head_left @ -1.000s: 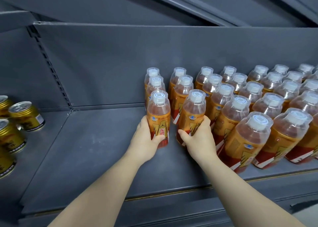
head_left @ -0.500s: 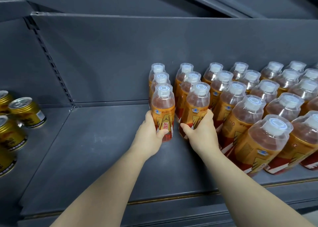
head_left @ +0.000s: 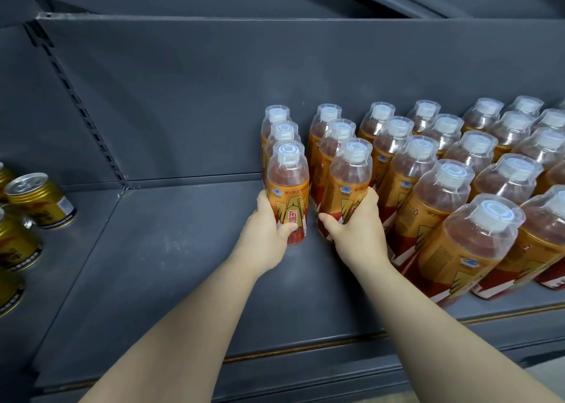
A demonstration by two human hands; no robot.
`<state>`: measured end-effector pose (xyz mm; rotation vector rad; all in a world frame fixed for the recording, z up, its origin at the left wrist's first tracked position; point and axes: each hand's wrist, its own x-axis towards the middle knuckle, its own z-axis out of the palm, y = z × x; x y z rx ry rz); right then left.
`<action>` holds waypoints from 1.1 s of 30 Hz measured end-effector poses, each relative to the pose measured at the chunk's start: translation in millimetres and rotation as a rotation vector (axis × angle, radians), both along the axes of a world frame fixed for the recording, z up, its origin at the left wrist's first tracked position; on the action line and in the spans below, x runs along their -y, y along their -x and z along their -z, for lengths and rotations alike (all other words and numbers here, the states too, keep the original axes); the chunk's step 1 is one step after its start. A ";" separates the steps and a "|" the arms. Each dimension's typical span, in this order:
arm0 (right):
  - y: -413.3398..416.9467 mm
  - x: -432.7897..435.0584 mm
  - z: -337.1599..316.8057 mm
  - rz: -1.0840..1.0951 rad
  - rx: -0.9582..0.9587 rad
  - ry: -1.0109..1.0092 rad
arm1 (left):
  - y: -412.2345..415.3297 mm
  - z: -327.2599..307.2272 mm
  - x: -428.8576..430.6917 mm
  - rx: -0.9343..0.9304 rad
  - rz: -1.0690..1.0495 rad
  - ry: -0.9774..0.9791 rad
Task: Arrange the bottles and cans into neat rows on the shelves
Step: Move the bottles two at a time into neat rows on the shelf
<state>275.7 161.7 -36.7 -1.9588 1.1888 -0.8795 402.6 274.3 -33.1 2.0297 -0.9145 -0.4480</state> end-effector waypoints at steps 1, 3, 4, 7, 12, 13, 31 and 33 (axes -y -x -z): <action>-0.2 -0.2 0.6 0.004 0.000 0.001 | 0.0 0.4 0.0 -0.002 0.002 0.002; -0.1 -0.3 1.7 0.008 -0.002 0.002 | -0.4 1.6 0.2 -0.005 0.004 0.004; 0.0 -0.6 1.9 0.008 -0.003 0.003 | -0.5 1.8 0.0 -0.007 0.003 0.004; -0.7 -1.6 2.7 0.013 -0.004 0.002 | -0.6 3.0 -0.4 -0.016 0.007 0.004; -2.3 -4.3 2.8 0.021 0.011 -0.033 | -0.9 2.6 -0.9 -0.033 0.019 0.011; -2.0 -5.2 1.2 0.016 0.015 -0.050 | -1.0 1.8 -1.7 -0.043 0.024 0.013; 42.8 -69.5 -12.7 -0.122 -0.256 0.037 | 23.9 -7.9 -54.4 0.186 0.068 -0.159; 44.7 -76.2 -12.8 -0.208 -0.400 0.076 | 32.1 -12.3 -64.5 0.218 0.068 -0.198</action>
